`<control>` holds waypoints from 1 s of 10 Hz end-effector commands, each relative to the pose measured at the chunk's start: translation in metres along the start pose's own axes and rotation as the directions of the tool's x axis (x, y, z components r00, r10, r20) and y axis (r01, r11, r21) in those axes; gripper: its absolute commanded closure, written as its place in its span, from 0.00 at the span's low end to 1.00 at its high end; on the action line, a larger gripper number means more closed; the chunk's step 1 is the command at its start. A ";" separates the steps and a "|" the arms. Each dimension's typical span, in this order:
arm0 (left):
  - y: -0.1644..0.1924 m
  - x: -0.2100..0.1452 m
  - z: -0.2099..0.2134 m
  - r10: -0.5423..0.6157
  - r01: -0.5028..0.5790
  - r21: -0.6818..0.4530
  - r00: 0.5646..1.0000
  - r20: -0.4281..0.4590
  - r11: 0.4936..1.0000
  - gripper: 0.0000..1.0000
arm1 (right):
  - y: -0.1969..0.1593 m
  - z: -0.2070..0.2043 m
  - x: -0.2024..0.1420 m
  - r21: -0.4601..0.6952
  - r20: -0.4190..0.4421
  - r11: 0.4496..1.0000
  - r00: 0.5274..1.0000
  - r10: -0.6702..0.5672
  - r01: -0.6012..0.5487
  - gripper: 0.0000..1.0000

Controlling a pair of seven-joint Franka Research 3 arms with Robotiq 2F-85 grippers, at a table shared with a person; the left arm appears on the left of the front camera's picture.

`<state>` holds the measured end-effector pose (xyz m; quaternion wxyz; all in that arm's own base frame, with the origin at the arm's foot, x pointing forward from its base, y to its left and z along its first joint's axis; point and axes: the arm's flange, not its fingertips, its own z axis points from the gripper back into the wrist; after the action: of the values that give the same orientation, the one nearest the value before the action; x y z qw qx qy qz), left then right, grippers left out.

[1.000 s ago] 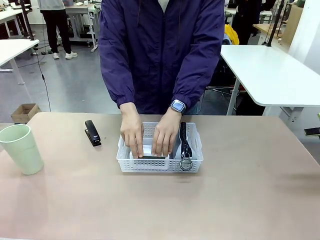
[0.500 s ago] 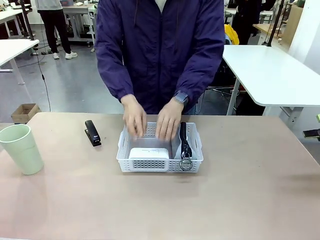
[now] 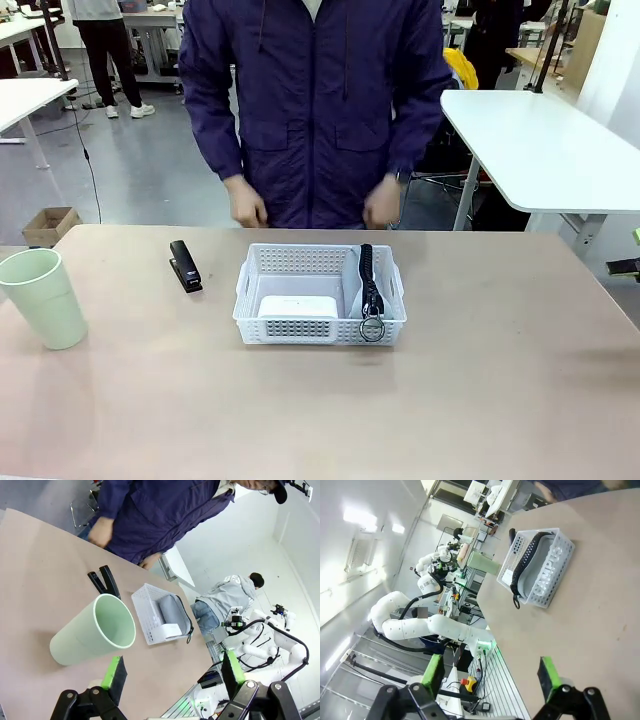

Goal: Efficiently arrange items inside the basket to fit them all.
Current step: Pick up the Stapler and place it inside the Organizing basket.

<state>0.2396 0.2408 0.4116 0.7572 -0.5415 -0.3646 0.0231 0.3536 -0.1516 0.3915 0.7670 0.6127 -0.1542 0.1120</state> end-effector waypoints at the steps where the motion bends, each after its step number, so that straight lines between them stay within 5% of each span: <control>1: -0.001 0.001 0.000 -0.021 0.021 -0.019 1.000 0.017 1.000 0.00 | 0.002 0.001 -0.003 0.000 -0.004 1.000 1.000 0.007 -0.007 0.00; 6: 0.000 0.000 0.000 0.000 0.000 0.000 1.000 0.000 1.000 0.00 | 0.002 0.001 -0.003 0.000 -0.004 1.000 1.000 0.007 -0.007 0.00; 9: -0.071 0.059 0.001 -0.176 0.181 0.118 0.983 -0.054 0.976 0.00 | 0.002 0.001 -0.003 0.000 -0.004 1.000 1.000 0.007 -0.007 0.00; 10: -0.098 0.079 -0.012 -0.166 0.182 0.083 0.972 -0.165 0.980 0.00 | 0.002 0.001 -0.003 0.000 -0.004 1.000 1.000 0.007 -0.007 0.00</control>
<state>0.2594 0.2330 0.5097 0.7902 -0.4780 -0.3806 -0.0478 0.3535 -0.1517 0.3914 0.7671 0.6127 -0.1542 0.1117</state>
